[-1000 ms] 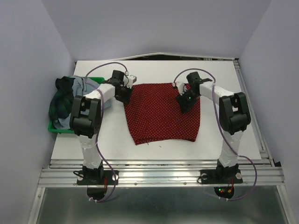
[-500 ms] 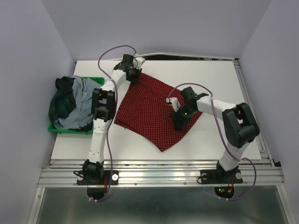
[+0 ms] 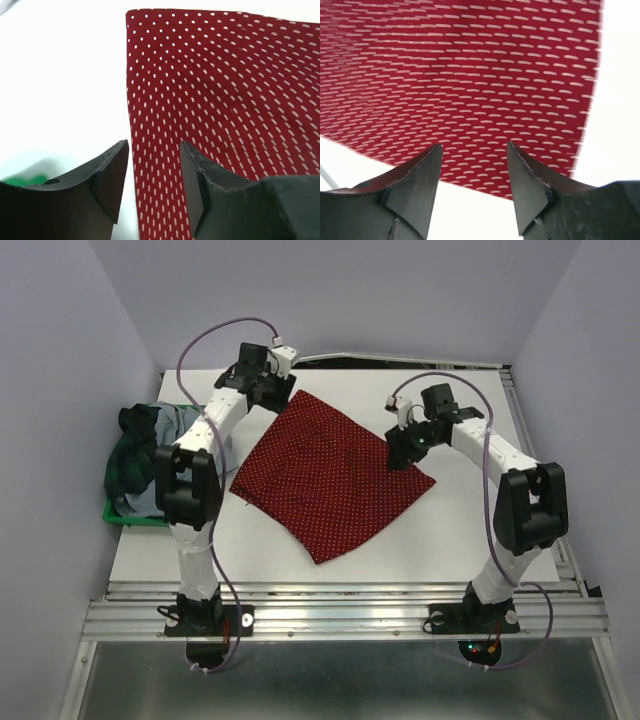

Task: Fold and stack the skirts
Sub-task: Flatten the skirt out

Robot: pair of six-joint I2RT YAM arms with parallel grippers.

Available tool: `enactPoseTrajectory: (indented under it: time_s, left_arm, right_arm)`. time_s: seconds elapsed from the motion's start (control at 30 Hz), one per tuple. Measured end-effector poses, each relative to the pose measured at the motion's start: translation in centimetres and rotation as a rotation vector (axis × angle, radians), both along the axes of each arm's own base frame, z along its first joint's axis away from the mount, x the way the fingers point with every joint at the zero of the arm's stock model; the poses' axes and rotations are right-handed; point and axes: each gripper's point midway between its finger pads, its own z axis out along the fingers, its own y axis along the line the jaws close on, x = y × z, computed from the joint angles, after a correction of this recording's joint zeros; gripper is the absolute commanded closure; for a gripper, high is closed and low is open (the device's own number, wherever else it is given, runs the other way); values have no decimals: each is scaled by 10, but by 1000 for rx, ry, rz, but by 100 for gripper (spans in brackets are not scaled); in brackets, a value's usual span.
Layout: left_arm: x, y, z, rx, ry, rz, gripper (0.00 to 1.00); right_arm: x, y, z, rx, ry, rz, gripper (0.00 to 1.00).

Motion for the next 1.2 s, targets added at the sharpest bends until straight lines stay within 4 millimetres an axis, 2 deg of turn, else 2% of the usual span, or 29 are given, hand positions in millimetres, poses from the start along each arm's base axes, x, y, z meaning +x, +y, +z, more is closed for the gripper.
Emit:
enactPoseTrajectory:
  time_s: [0.07,0.13,0.17,0.2,0.23,0.3,0.4,0.47,0.53,0.6,0.63,0.73,0.77,0.8,0.83,0.87,0.9,0.93,1.0,1.07,1.13,1.2]
  left_arm:
    - [-20,3,26,-13,-31,-13,46]
    - [-39,4,35,-27,-35,-37,48]
    - [-46,4,34,-31,-28,-47,48]
    - [-57,4,25,-31,-2,-61,48]
    - [-62,4,18,-29,17,-67,48]
    - [-80,4,-16,-15,98,-87,48]
    - [-109,3,-60,15,219,-107,49]
    - [-118,1,-74,27,260,-116,49]
    - [-119,-2,-77,29,265,-123,49]
    - [-117,-5,-76,27,256,-127,49]
    - [-116,-6,-76,25,251,-127,49]
    - [-111,-7,-74,23,244,-126,49]
    - [-107,-8,-74,20,242,-128,49]
    - [-105,-10,-74,18,241,-130,49]
    - [-104,-10,-75,17,241,-133,50]
    - [-103,-11,-76,18,243,-138,50]
    - [-104,-12,-78,21,248,-147,51]
    - [-106,-14,-81,27,257,-160,52]
    - [-110,-19,-87,39,270,-187,53]
    - [-115,-29,-99,57,293,-225,54]
    - [-123,-41,-117,72,329,-262,55]
    - [-120,-50,-115,67,311,-288,54]
  right_arm:
    - [12,-14,-11,-54,-13,-22,45]
    - [15,-18,-35,-113,9,-5,47]
    - [15,-20,-46,-139,25,4,49]
    - [12,-21,-63,-172,52,17,50]
    - [11,-23,-70,-191,62,20,51]
    - [5,-30,-90,-239,82,39,55]
    - [4,-40,-94,-288,45,50,60]
    - [-2,-47,-96,-316,5,66,63]
    - [-20,-54,-97,-331,2,104,62]
    - [-46,-55,-99,-334,12,153,62]
    - [-65,-51,-97,-342,24,200,61]
    - [-128,-27,-94,-332,115,387,53]
    - [-160,-11,-89,-308,175,485,52]
    - [-181,1,-83,-279,219,549,51]
    - [-193,8,-75,-260,253,587,51]
    - [-198,16,-63,-234,271,605,50]
    - [-195,22,-53,-212,268,608,50]
    - [-185,30,-37,-178,250,590,50]
    - [-153,46,-7,-111,160,539,50]
    - [-120,51,15,-70,78,470,51]
    - [-94,45,20,-56,48,396,50]
    - [-66,33,15,-55,55,307,50]
